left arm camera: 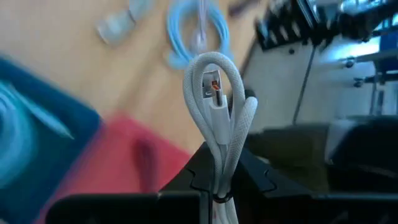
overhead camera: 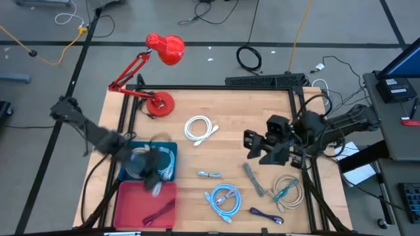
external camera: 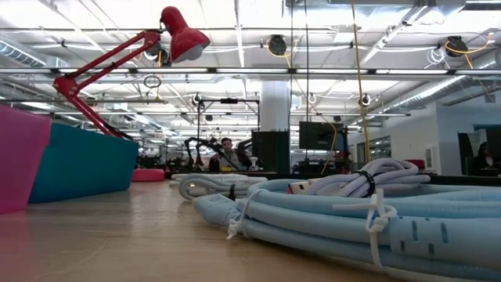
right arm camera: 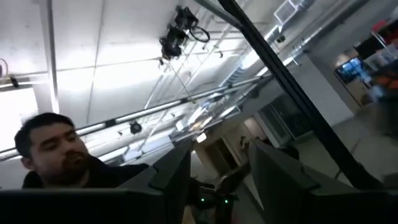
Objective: Pick & Place USB Port
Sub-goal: Put the white USB cable into the red bin, then put the light blue USB cable into the red bin
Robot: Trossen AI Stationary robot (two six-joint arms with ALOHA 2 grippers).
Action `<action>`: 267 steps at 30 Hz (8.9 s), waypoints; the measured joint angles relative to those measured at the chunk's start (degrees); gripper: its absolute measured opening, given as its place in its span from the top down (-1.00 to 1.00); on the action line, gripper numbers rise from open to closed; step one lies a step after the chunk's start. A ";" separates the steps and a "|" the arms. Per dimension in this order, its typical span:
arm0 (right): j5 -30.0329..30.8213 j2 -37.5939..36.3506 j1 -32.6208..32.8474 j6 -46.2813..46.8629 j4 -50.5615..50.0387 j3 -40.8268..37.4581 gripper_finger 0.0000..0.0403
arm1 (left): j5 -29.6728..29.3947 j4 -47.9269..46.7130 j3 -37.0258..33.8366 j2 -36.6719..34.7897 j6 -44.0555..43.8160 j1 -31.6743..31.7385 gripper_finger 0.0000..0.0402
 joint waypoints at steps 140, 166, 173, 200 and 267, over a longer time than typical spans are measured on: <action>14.42 39.47 -3.91 -25.12 -48.63 0.05 0.31 | -18.76 4.73 8.58 7.07 30.14 6.73 0.53; 17.34 32.20 -1.73 -17.41 -52.77 -0.30 0.96 | -21.30 -3.80 8.58 7.10 22.48 7.83 0.53; 26.96 18.78 1.00 -11.95 -53.87 -0.18 0.96 | -16.65 -23.97 8.48 8.08 3.43 18.19 0.53; 50.69 -11.54 18.86 -19.60 -38.57 -0.22 0.96 | -5.10 79.53 2.94 25.45 39.04 32.57 0.54; 48.84 -12.82 19.00 -22.52 -36.05 -0.20 0.96 | -8.09 57.69 37.72 34.35 63.44 21.72 -0.12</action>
